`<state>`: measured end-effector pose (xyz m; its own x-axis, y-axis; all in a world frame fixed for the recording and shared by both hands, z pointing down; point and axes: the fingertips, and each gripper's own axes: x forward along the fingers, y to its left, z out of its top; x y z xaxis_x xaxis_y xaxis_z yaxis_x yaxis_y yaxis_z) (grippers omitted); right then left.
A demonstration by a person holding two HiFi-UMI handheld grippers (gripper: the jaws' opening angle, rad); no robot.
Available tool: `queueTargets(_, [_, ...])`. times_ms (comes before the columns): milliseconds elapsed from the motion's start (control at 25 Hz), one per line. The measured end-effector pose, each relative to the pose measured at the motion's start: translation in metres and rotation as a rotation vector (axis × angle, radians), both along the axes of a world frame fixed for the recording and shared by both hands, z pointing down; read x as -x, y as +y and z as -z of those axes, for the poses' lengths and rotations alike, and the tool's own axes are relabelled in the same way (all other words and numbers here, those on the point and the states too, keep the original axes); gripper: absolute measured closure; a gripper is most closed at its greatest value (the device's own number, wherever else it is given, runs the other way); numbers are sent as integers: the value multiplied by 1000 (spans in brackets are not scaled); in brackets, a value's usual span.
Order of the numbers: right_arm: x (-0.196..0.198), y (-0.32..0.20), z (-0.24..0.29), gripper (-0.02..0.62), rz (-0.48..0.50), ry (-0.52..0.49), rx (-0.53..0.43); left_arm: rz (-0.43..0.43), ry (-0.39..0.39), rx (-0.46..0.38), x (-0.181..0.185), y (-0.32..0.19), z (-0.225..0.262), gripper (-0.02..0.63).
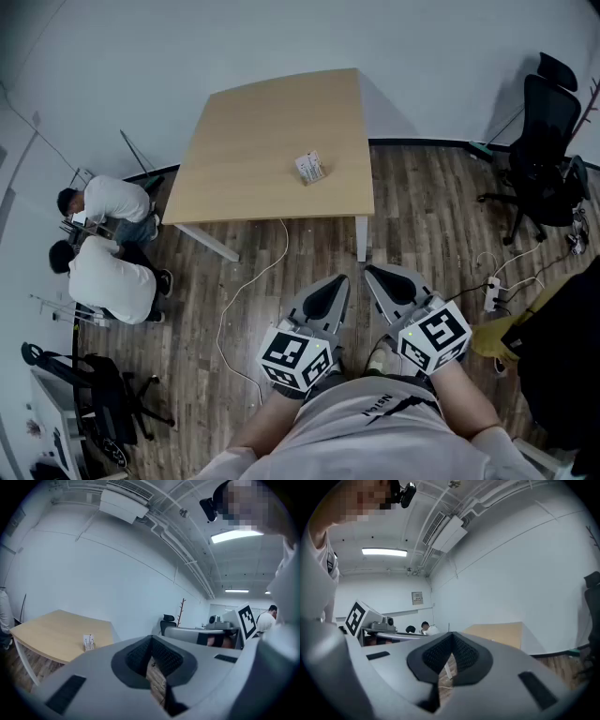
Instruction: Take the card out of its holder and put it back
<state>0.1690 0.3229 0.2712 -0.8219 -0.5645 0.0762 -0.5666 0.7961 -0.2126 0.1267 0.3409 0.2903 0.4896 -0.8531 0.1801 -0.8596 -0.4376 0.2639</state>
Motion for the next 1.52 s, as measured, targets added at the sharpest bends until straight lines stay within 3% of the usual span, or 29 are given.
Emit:
queueTargets(240, [-2, -3, -3, 583, 31, -16, 16, 6, -5, 4, -4, -6, -2, 594])
queueTargets(480, [-23, -12, -4, 583, -3, -50, 26, 11, -20, 19, -7, -12, -9, 594])
queueTargets(920, [-53, -33, -9, 583, -12, -119, 53, 112, -84, -8, 26, -33, -8, 594])
queueTargets(1200, [-37, -50, -18, 583, 15, -111, 59, 135, -88, -6, 42, -55, -19, 594])
queueTargets(1520, [17, -106, -29, 583, 28, -82, 60, 109, -80, 8, 88, -124, -41, 594])
